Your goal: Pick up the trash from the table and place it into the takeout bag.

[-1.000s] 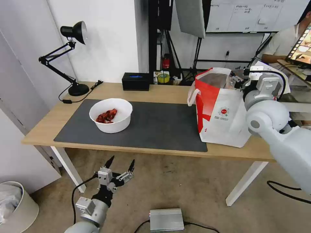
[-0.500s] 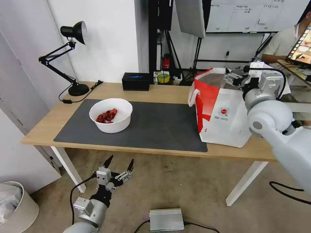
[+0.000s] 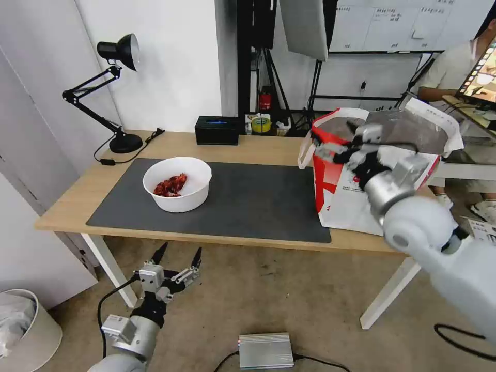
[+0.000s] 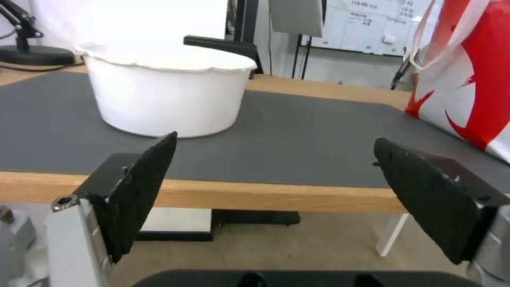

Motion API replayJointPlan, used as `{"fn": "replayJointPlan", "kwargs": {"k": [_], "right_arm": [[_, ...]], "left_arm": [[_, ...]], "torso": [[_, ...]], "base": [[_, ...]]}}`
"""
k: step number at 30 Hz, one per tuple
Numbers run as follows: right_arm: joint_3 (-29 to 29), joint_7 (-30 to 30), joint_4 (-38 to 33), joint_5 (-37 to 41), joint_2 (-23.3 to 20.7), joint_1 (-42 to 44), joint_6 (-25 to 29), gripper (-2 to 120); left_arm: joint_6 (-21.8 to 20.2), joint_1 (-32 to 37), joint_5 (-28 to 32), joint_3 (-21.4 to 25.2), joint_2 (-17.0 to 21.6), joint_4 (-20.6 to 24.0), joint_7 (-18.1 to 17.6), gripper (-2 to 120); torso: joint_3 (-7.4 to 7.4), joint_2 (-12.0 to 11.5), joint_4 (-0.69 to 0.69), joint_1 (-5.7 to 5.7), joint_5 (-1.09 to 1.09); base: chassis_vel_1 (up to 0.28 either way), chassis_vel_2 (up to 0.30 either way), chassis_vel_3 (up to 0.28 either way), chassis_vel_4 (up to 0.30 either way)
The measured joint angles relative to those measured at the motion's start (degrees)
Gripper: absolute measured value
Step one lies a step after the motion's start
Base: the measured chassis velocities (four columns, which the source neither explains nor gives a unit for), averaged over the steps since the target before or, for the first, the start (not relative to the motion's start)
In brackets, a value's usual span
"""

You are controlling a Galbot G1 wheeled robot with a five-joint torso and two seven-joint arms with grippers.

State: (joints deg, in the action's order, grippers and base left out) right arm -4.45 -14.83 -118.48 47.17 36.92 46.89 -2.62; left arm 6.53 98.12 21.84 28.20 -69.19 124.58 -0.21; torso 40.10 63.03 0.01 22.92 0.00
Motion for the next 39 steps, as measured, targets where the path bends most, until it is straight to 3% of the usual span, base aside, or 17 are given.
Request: {"fn": "replayJointPlan", "kwargs": {"k": [7, 15, 39], "right_arm": [[-2.59, 3.11, -1.08, -6.27, 1.57, 12.29, 6.44, 100], [-3.94, 2.41, -2.39, -12.22, 5.03, 23.33, 8.65, 100], [-3.94, -3.13, -0.9, -22.42, 9.47, 34.66, 11.57, 100]], "left_arm": [[0.03, -0.07, 0.0, 0.27, -0.03, 0.28, -0.01, 100], [0.04, 0.04, 0.08, 0.48, -0.06, 0.81, -0.03, 100], [0.09, -0.29, 0.75, 1.05, 0.16, 0.11, -0.06, 100]], "torso": [[0.0, 0.0, 0.0, 0.0, -0.01], [-0.01, 0.0, -0.02, -0.01, 0.01], [0.0, 0.0, -0.01, 0.0, 0.0]], "base": [[0.0, 0.0, 0.0, 0.0], [0.0, 0.0, 0.0, 0.0], [0.0, 0.0, 0.0, 0.0]]}}
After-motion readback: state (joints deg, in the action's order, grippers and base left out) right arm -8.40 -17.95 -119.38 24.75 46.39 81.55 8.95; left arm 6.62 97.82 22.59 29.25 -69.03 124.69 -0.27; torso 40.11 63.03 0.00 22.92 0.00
